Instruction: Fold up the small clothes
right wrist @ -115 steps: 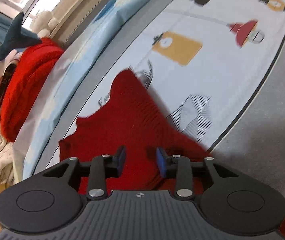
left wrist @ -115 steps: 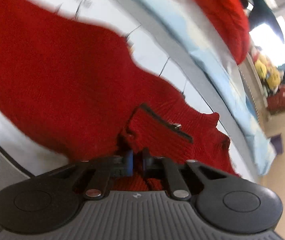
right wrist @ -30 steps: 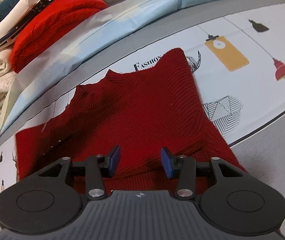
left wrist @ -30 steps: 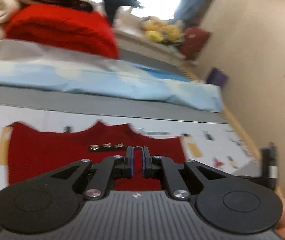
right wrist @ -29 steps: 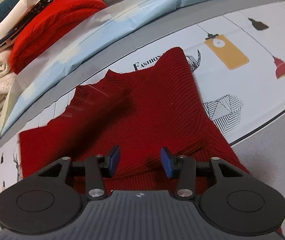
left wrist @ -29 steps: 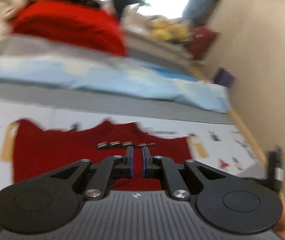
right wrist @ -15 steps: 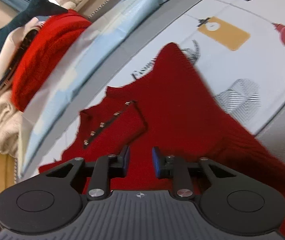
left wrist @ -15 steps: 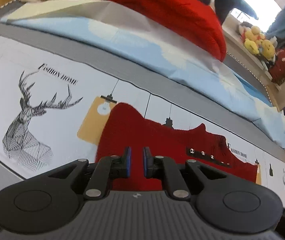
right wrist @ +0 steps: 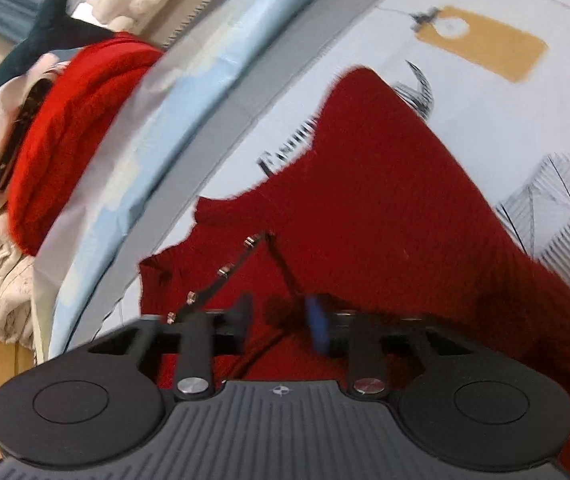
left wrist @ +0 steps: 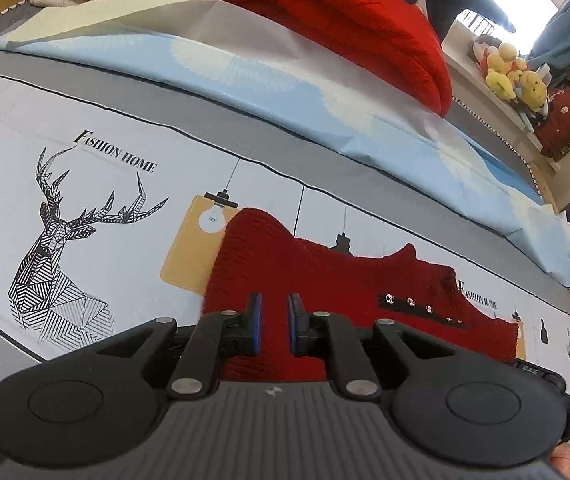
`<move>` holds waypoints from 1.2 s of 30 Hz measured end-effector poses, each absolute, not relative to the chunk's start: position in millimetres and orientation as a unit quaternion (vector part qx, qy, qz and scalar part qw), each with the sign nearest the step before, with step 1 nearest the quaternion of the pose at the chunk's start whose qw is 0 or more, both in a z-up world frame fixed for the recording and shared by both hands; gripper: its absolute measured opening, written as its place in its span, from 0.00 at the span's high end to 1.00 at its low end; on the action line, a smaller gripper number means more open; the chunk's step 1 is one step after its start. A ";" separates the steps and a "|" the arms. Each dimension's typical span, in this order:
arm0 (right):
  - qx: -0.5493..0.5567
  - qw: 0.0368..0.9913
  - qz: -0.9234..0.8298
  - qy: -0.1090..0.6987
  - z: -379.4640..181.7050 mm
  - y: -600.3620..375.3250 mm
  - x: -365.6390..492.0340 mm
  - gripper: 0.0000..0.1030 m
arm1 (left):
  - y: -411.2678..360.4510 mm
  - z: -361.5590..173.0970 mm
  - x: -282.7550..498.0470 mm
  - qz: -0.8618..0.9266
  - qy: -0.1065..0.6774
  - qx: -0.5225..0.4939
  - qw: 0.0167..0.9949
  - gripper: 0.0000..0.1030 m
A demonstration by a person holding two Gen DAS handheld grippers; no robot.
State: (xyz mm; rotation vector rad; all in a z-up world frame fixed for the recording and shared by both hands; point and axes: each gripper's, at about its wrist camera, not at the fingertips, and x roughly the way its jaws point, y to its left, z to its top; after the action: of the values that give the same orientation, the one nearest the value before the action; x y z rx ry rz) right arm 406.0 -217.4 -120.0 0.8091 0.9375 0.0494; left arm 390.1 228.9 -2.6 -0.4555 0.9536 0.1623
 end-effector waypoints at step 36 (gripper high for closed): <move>0.281 0.800 -0.007 0.529 -114.3 -242.0 382.1 0.84 | 218.2 -15.7 395.5 0.057 0.477 -0.214 0.851 0.87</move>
State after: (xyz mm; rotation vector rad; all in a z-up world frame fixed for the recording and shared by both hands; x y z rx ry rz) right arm 382.1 -242.0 -114.3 0.6036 1.1354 -0.0143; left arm 395.5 218.2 -15.7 -0.4498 1.0047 0.1206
